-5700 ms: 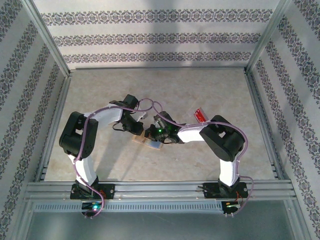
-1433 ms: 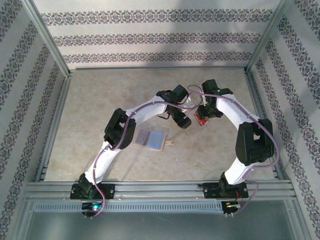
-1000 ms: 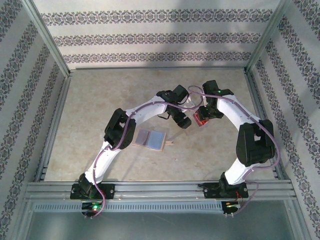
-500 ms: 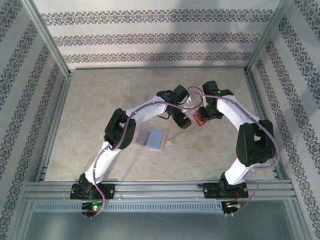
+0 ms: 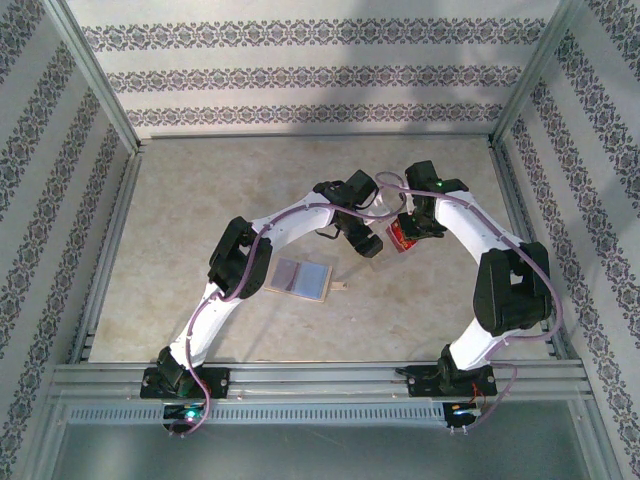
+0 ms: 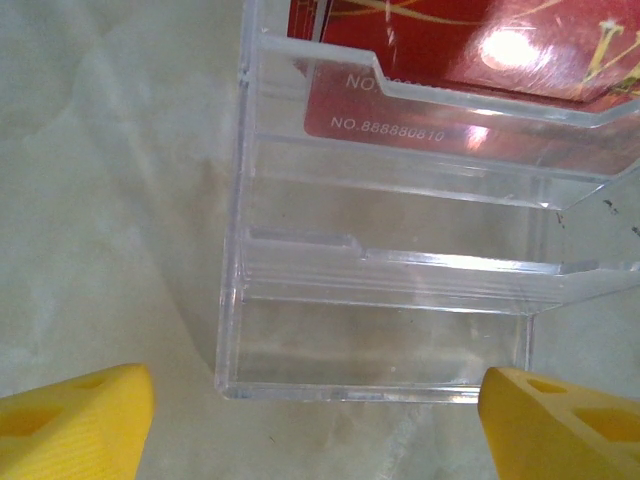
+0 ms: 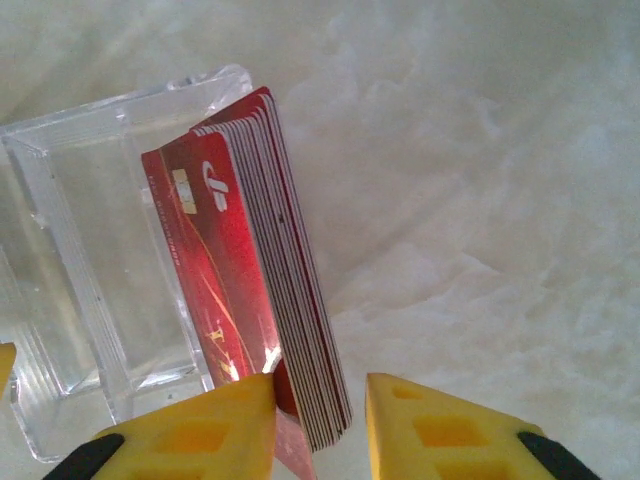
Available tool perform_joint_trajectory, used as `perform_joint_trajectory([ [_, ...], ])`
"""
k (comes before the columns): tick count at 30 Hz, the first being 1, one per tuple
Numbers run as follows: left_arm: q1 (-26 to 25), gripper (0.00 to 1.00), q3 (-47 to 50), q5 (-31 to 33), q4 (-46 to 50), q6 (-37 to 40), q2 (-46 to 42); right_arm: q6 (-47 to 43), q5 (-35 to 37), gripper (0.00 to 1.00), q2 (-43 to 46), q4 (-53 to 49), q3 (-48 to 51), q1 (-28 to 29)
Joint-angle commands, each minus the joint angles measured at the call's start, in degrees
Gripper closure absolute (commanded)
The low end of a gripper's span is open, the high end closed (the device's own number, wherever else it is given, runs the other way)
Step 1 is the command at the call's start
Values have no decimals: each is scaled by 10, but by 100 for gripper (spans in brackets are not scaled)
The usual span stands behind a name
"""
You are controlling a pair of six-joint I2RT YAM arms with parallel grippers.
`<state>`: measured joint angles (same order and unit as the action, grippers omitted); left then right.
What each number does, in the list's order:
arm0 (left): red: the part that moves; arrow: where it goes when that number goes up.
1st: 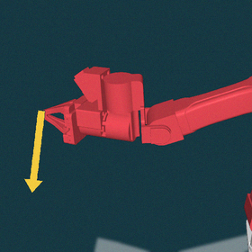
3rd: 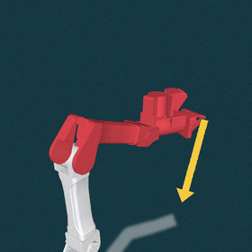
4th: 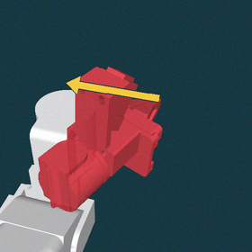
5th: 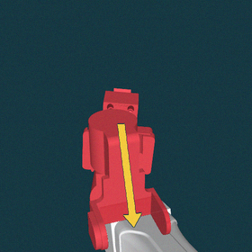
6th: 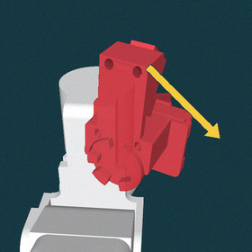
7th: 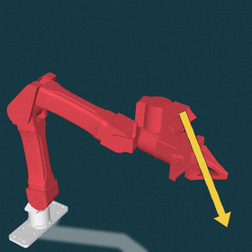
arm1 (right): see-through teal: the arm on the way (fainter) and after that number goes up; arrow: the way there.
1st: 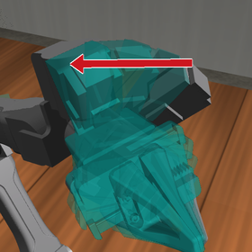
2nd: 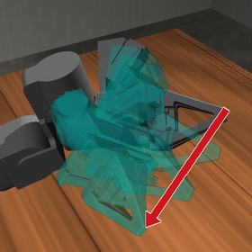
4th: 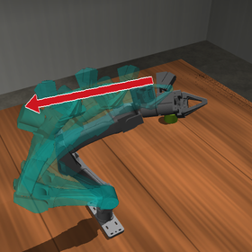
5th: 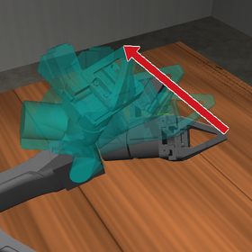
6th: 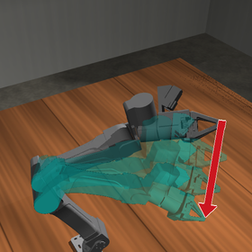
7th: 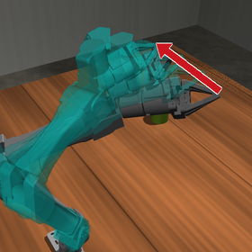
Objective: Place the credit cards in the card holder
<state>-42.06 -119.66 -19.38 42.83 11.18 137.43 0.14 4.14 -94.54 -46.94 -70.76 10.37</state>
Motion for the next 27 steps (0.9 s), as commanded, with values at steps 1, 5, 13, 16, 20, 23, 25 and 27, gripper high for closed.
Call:
perform_joint_trajectory([
  [1, -13, 16, 17, 34, 24, 17, 15, -1, 14, 75, 2, -11, -1, -2],
  [5, -13, 16, 17, 35, 25, 16, 15, -4, 5, 82, -2, -11, -2, -2],
  [13, -13, 16, 18, 36, 25, 17, 15, -6, -11, 91, -2, -12, -2, 1],
  [16, -13, 16, 18, 36, 27, 17, 14, -9, -15, 93, 1, -12, -2, 3],
  [20, -13, 16, 22, 39, 25, 16, 9, -13, -26, 97, 6, -12, -3, 9],
  [23, -13, 16, 24, 42, 24, 15, 3, -16, -33, 100, 11, -14, -4, 14],
  [25, -13, 16, 23, 43, 23, 13, -1, -15, -40, 100, 15, -16, -5, 15],
  [27, -13, 15, 19, 44, 24, 12, -6, -15, -45, 100, 23, -17, -5, 16],
])
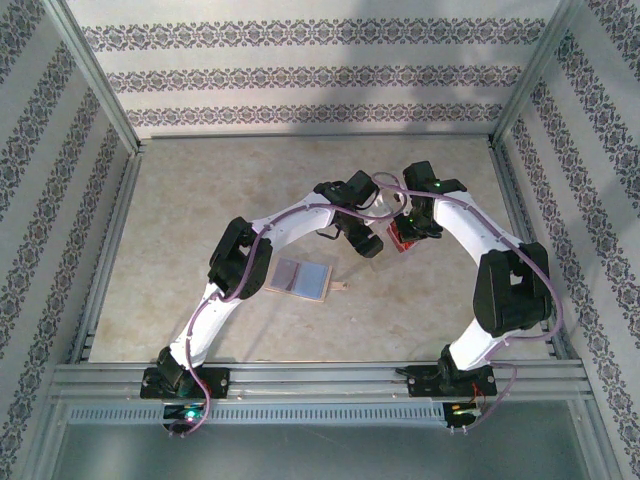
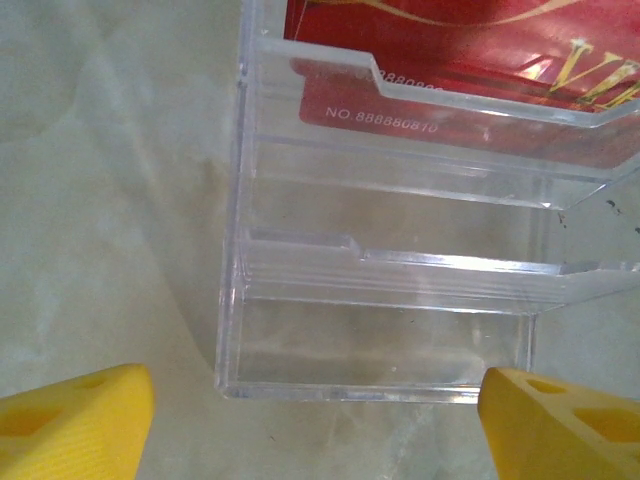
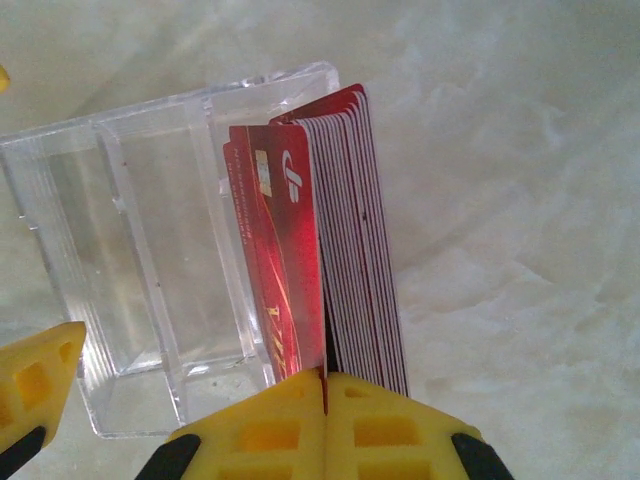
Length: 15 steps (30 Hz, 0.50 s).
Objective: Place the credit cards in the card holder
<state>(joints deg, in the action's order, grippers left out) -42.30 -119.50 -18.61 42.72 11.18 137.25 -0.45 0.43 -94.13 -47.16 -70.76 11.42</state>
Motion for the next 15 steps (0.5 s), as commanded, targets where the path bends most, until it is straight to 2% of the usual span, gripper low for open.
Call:
perform_joint_trajectory([
  [1, -10, 15, 16, 36, 26, 12, -7, -8, -9, 100, 23, -15, -5, 6],
  [10, -9, 11, 1, 35, 32, 13, -53, 2, -35, 100, 67, -20, -10, 5],
  [15, -9, 11, 7, 33, 38, 15, -73, 3, -34, 100, 62, -28, -19, 4],
])
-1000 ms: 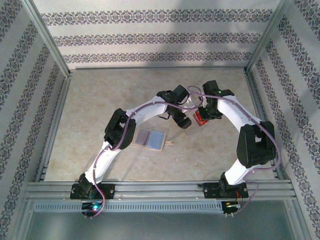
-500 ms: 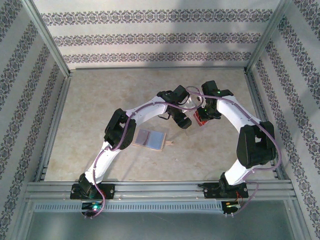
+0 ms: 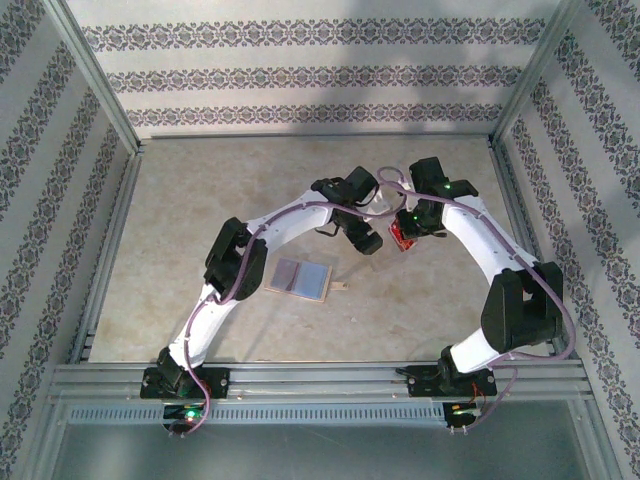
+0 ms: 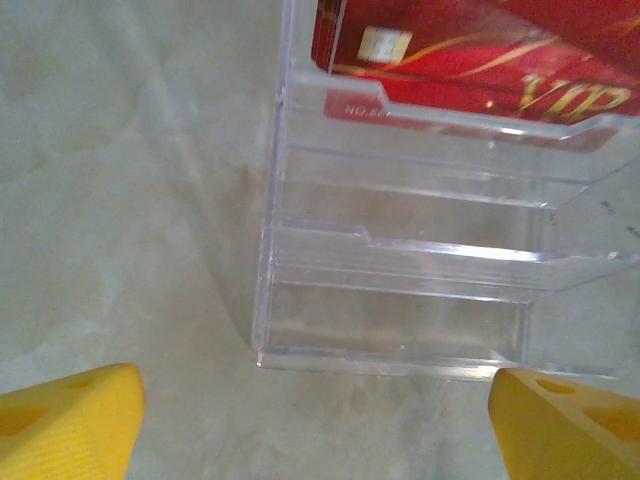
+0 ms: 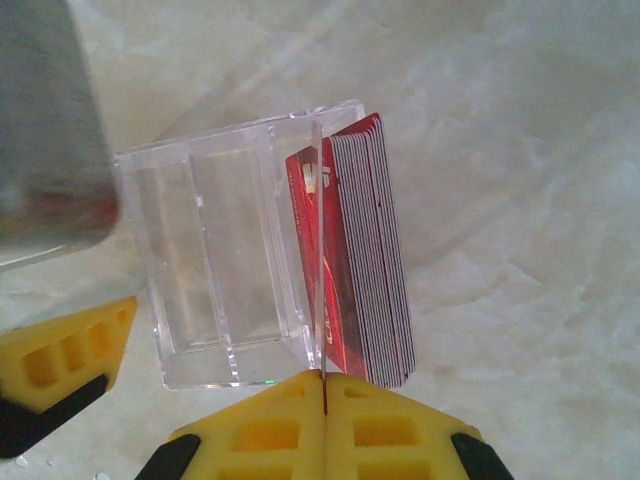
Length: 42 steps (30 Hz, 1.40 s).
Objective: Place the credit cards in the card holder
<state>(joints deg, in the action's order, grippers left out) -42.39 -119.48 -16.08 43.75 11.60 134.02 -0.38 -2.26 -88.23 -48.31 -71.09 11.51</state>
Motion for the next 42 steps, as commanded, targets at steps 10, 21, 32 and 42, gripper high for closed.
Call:
perform_joint_trajectory([
  [10, 15, 10, 93, -22, 28, 20, -167, 56, -142, 100, 84, -11, -14, -22],
  [21, 84, 13, 297, -139, -43, -1, -390, 357, -401, 100, 198, 363, 178, -9],
  [32, 190, 15, 448, -402, -218, -181, -457, 585, -439, 100, 175, 782, 329, 76],
  [42, 211, 23, 525, -528, -449, -361, -447, 622, -435, 100, 172, 840, 353, 114],
])
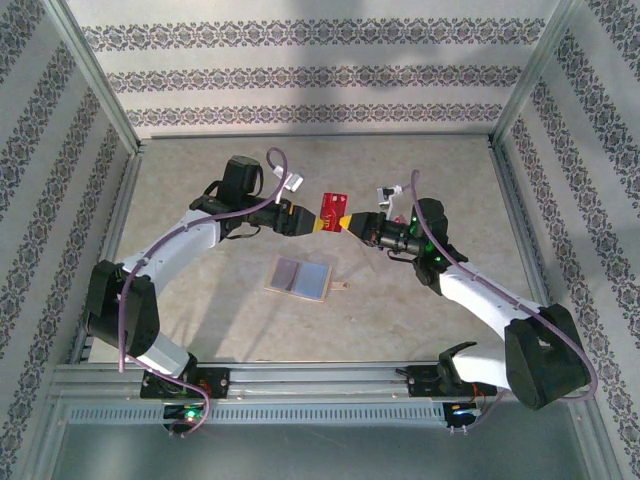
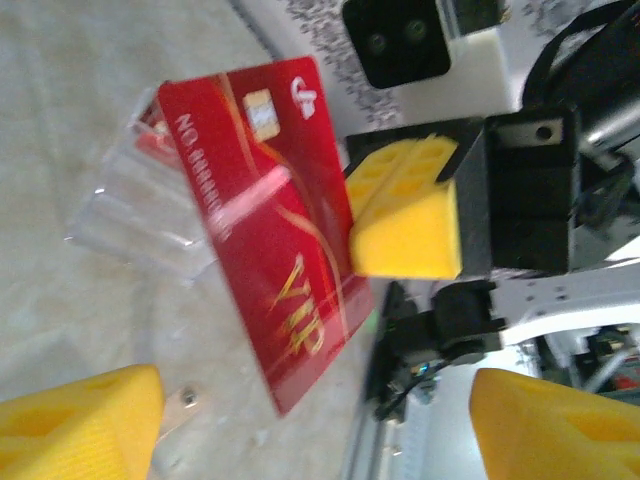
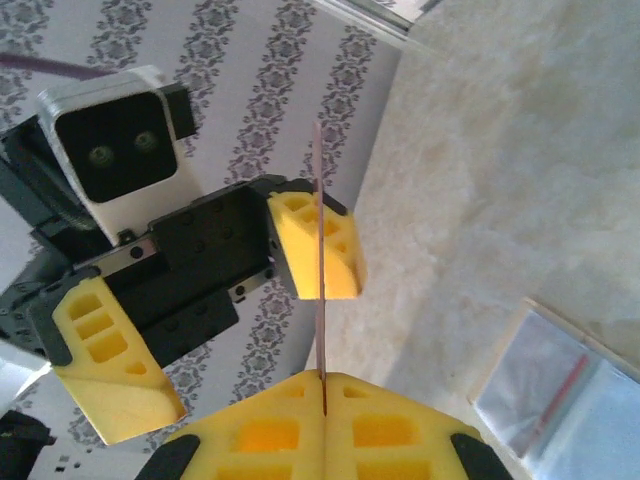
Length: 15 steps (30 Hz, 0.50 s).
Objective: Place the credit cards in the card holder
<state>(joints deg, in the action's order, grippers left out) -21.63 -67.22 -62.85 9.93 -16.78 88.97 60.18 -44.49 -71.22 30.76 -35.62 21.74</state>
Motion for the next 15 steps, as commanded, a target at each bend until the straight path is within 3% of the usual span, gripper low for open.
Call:
perform_joint_trajectory([
  [1, 3, 24, 1, -60, -115, -82, 7, 16, -12, 100, 4, 50, -1, 14],
  [4, 3, 32, 2, -61, -128, -95, 14, 13, -12, 100, 7, 49, -2, 22],
  [6, 3, 42, 2, -64, -145, -110, 14, 11, -15, 100, 3, 45, -2, 24],
  [12, 3, 95, 24, -72, -186, -134, 10, 9, -15, 100, 4, 51, 0, 25],
  [13, 3, 100, 24, -70, -175, -123, 9, 9, -17, 100, 5, 52, -1, 25],
  [15, 3, 100, 23, -68, -153, -107, 6, 7, -23, 100, 10, 54, -3, 26],
])
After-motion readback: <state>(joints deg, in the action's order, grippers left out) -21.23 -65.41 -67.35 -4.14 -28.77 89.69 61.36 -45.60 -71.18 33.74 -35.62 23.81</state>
